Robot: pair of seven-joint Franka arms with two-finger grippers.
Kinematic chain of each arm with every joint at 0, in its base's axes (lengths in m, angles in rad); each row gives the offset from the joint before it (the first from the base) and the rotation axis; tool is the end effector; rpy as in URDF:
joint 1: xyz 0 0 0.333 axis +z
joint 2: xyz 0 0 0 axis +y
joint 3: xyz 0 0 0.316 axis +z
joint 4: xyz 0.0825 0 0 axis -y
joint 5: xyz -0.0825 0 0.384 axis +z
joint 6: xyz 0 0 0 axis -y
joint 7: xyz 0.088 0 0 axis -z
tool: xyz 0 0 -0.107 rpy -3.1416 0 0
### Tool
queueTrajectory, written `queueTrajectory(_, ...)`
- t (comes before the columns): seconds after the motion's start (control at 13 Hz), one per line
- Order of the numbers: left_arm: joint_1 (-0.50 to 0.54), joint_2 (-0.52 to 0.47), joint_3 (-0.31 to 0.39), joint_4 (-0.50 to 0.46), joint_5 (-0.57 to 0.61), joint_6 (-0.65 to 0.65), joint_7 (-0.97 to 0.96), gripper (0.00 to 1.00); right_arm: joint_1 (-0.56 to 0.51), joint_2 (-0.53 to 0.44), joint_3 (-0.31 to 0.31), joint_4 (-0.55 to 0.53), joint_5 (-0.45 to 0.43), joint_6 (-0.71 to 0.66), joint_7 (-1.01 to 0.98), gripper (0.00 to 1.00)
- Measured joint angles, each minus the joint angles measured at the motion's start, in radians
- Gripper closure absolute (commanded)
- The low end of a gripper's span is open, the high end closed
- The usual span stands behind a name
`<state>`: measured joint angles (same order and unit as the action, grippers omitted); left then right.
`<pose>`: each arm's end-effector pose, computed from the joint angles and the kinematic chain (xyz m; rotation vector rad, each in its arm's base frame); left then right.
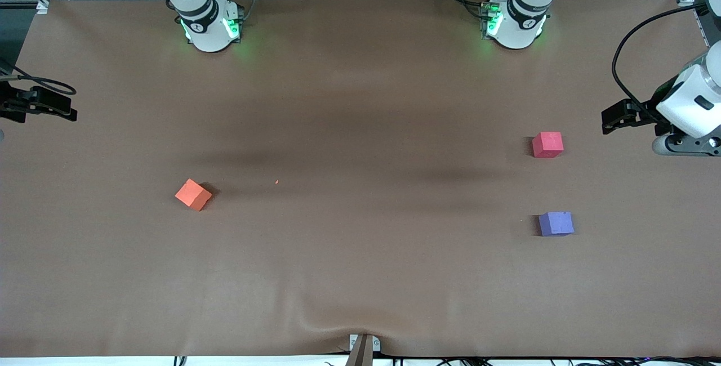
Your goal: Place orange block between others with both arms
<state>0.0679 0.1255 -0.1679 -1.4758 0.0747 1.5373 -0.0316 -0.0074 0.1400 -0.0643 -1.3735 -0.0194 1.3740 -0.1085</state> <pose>0.5868 -0.0443 0.5956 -3.0808 0.1041 0.0903 0.5752 -0.0407 0.6208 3.1177 0.0535 -0.2205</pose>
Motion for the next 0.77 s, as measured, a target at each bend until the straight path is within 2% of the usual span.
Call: queueTrajectory(0.77, -0.004, 0.000, -0.004, 0.003, -0.006, 0.009, -0.002, 0.00, 0.000, 0.000, 0.001, 0.001, 0.000, 0.000, 0.000, 0.00)
